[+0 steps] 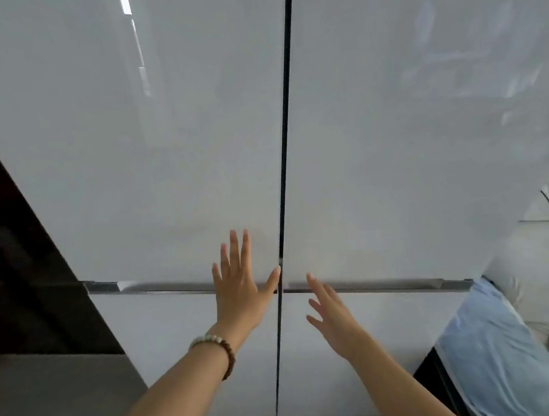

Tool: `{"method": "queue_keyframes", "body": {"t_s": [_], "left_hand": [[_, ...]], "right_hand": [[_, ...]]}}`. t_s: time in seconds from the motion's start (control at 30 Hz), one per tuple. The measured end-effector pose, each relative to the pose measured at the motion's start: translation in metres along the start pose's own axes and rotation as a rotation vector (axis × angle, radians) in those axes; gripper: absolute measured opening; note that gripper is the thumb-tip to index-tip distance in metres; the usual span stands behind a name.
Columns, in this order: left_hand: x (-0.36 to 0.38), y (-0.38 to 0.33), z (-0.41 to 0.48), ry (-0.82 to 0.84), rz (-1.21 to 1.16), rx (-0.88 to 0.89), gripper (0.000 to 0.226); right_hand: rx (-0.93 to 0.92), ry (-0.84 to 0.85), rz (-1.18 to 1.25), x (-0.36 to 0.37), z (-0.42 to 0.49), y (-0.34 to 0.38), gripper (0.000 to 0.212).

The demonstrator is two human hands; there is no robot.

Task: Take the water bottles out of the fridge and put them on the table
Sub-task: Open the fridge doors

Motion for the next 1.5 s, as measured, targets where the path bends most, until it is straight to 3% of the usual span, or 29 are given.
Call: {"method": "queue_keyframes", "body": {"t_s": [0.07,0.17,0.27,0.37,0.53,0.67,0.87,1.1,1.23,1.3,1.4,1.5], "left_hand": [[0.012,0.004,0.009,-0.026,0.024,0.006,0.089],[0.029,0.01,0.016,-0.035,-0.015,-0.032,0.096],[0.036,0.007,0.019,-0.065,-0.049,-0.045,0.094],[0.035,0.009,0.021,-0.065,-0.061,-0.041,0.092],[0.034,0.011,0.018,-0.005,-0.058,-0.044,0.088],[0.029,0.011,0.019,0.075,-0.048,-0.071,0.089],[0.015,0.011,0.015,0.137,-0.106,-0.091,0.098],[-0.024,-0.032,-0.013,0.076,-0.21,-0.046,0.091],[-0.058,-0.084,-0.044,0.026,-0.405,0.046,0.088],[-0.077,-0.116,-0.058,0.013,-0.509,0.111,0.082],[-0.101,-0.165,-0.078,0.056,-0.64,0.177,0.075],[-0.121,-0.203,-0.091,0.112,-0.816,0.162,0.063]], "right_hand": [[-0.014,0.012,0.042,-0.002,0.022,0.002,0.092],[0.007,-0.002,0.121,-0.006,0.052,0.001,0.088],[-0.008,-0.02,0.234,-0.004,0.07,0.008,0.098],[-0.033,0.028,0.289,0.004,0.078,0.018,0.088],[0.013,-0.083,0.363,0.009,0.076,0.014,0.113],[0.048,-0.129,0.364,0.009,0.07,0.015,0.078],[0.052,-0.167,0.37,0.013,0.047,0.0,0.124],[0.057,-0.08,0.358,0.003,-0.028,-0.039,0.132],[0.054,-0.067,0.348,0.0,-0.1,-0.054,0.126],[-0.035,-0.195,0.309,-0.01,-0.146,-0.048,0.117],[-0.375,-0.411,0.119,-0.021,-0.225,-0.01,0.088],[-0.729,-0.453,-0.146,-0.009,-0.303,0.038,0.075]]}}
Point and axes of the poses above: each hand's wrist, its own z-axis towards the middle knuckle, its own x-axis out of the palm, y = z × x, the point moved 7 cm from there along z, towards the middle knuckle, and after that the axes turned 13 degrees about x, right-handed, at the moved point
